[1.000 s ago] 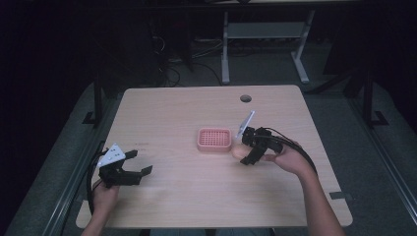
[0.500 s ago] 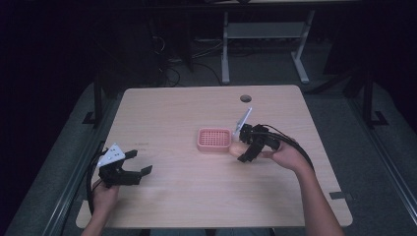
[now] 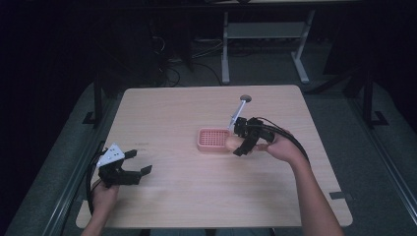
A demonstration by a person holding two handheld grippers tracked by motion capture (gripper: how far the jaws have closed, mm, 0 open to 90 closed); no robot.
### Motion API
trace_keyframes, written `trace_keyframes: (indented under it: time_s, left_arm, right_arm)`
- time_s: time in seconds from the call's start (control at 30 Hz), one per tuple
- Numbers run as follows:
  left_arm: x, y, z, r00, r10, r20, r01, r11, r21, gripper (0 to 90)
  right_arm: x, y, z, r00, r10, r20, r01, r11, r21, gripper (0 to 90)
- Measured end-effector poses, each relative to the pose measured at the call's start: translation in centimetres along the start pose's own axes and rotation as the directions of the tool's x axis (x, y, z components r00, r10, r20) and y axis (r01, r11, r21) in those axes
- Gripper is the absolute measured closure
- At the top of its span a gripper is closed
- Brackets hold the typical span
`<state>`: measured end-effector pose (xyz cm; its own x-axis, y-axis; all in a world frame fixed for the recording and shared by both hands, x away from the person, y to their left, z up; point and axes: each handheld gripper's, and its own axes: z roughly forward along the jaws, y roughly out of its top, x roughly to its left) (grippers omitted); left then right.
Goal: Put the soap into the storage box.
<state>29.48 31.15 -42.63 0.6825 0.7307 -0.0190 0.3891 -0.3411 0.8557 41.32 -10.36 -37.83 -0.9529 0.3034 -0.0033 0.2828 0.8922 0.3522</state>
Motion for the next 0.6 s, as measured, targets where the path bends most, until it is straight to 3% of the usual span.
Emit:
trace_keyframes:
  time_s: [0.6]
  left_arm:
    - [-0.1, 0.0, 0.0, 1.0, -0.005, 0.002, 0.005, 0.9999, -0.011, 14.3]
  right_arm:
    - [-1.3, 1.9, 0.1, 0.9998, -0.011, -0.018, 0.011, 1.0, 0.003, 32.0]
